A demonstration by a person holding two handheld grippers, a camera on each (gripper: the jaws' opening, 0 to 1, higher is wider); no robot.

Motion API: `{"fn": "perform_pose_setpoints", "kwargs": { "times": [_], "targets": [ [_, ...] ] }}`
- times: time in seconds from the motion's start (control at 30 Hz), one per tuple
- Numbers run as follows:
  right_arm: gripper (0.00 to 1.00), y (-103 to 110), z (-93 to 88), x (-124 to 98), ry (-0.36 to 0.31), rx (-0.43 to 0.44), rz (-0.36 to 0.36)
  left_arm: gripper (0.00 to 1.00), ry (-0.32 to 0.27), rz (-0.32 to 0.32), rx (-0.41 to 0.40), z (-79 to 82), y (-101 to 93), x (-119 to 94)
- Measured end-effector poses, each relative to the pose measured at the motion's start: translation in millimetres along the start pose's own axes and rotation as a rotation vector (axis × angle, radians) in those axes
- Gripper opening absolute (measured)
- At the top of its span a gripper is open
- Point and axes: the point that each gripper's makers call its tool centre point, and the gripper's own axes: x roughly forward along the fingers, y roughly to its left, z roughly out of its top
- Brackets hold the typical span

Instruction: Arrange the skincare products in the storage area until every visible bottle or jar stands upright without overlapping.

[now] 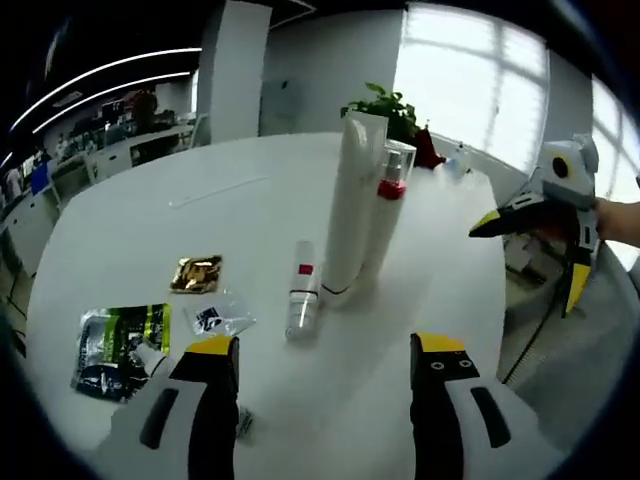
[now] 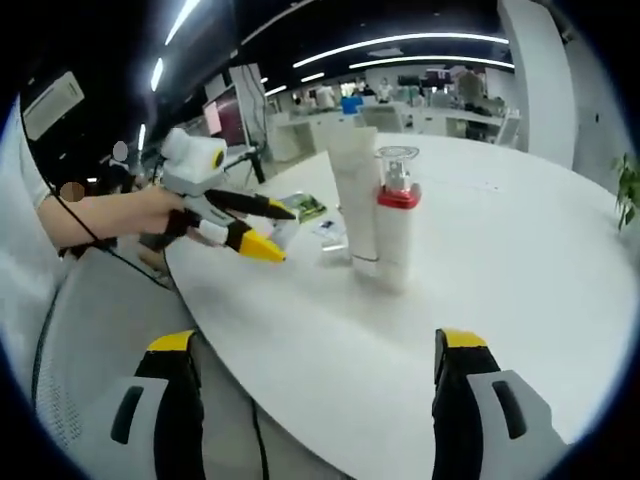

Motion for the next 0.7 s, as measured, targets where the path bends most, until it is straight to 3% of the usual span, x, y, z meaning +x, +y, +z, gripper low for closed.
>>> {"fn": "perform_pose_setpoints", "kwargs": {
  "times": [0.1,0.23,0.5,0.7],
  "targets": [
    [0.96,-1.3,-1.3,0.3,0.006,0.003,-0.002,0.60,0.018,-0.007,0.034,0.6,-2.6,7.0],
    [0.96,-1.3,-4.7,1.2,0.016,0.009,0.000,0.56,0.052,0.022,0.078,-7.4,7.8,22.3],
    [0.95,0.1,-11.6,5.9,0.054,0.003,0.009,0.50,0.056,0.036,0.081,-4.7,12.7,43.5],
    [0.94,-3.1,-13.8,5.0,0.061,0.018,0.000,0.44,0.102,0.048,0.133,-11.2,16.0,58.7]
  ]
}}
